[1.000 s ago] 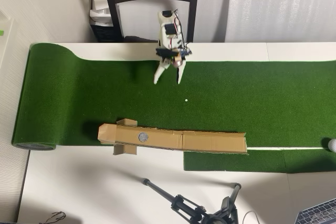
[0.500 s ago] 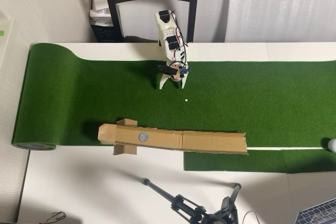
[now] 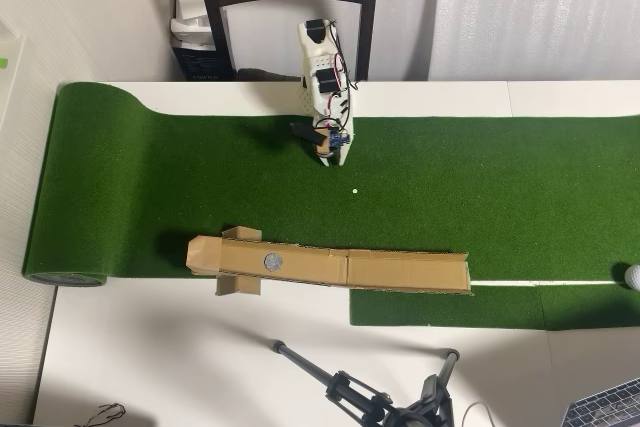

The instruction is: Pick up the golf ball and place it on the gray mark at the back.

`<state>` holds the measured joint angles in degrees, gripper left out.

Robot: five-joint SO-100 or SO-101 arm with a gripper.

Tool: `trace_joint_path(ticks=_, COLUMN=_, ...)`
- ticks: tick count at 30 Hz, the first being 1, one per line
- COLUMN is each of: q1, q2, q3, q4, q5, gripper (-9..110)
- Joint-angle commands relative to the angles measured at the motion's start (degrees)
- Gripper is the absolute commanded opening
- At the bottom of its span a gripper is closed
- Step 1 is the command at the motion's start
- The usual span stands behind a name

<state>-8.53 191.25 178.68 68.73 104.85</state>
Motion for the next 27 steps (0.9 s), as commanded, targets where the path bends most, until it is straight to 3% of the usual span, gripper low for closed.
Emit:
trace_joint_path(ticks=1, q1=3.78, q2=4.57, q3=4.31, q4=0.18, q5=-0.35, gripper=4)
trace_joint_path(ticks=6, q1=5.45, q2=4.57, q3=4.31, q4=0.18, q5=-0.44, gripper=0)
trace_joint_path(ticks=27, q1=5.19, q2=4.57, q3=4.31, q4=0.26, q5=-0.18, gripper=0)
